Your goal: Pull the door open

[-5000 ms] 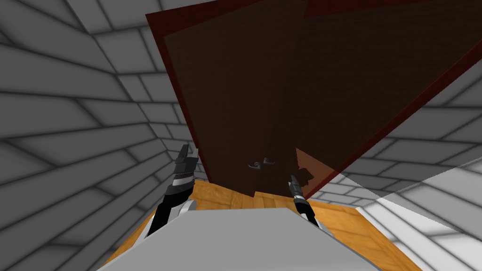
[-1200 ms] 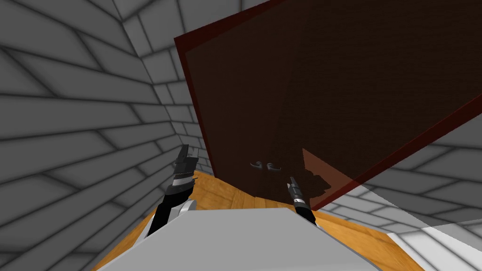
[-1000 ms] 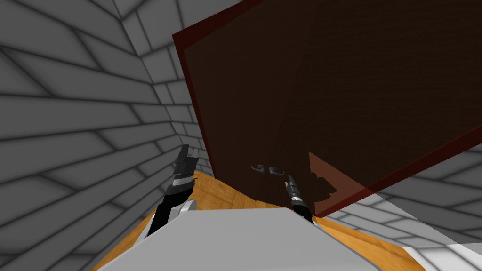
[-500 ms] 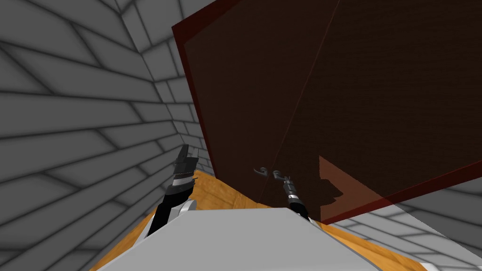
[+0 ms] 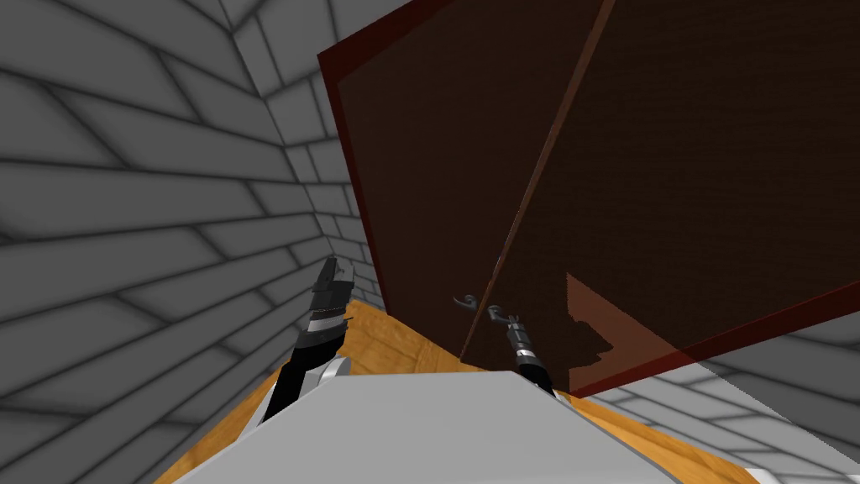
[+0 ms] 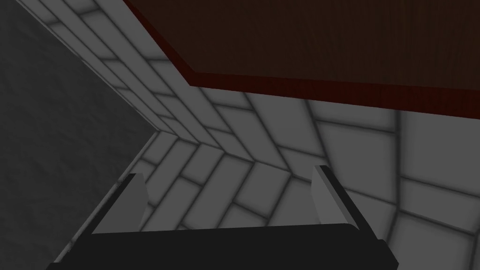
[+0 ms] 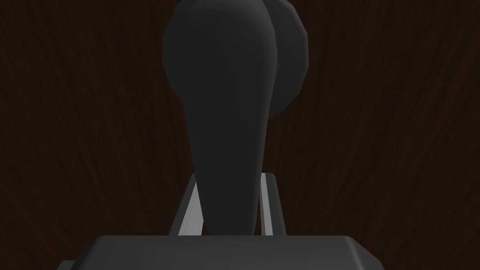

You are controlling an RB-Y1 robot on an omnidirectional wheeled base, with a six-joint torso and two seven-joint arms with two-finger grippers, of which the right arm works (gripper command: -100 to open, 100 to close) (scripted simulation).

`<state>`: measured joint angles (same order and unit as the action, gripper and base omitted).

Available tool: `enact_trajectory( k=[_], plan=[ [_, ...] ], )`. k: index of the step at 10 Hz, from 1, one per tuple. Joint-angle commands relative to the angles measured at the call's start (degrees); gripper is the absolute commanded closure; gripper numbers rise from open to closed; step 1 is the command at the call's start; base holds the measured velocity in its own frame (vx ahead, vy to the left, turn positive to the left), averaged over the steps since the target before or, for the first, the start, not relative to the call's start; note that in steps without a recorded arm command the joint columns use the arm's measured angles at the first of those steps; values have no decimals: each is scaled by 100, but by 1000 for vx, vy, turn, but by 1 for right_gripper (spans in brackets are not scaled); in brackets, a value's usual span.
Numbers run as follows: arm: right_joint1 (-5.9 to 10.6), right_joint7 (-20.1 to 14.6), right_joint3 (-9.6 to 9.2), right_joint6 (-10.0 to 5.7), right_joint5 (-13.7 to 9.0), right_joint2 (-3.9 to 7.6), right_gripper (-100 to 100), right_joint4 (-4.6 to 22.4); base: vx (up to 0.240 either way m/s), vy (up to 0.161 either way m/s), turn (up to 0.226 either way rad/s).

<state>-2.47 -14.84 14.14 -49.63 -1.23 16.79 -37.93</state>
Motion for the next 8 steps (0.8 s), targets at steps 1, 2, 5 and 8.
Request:
enact_trajectory(
  k=[1, 2, 5, 8],
  plan=[
    [-114, -72, -80, -28, -44, 111, 100, 8, -191, 10, 82],
    [-148, -122, -192, -75, -60, 157, 100, -9, -204, 14, 106],
    [-211, -253, -527, -208, -87, 248, 100, -64, -205, -31, 127],
    [-244, -363, -836, -325, -99, 301, 100, -118, -154, -53, 107]
  ],
)
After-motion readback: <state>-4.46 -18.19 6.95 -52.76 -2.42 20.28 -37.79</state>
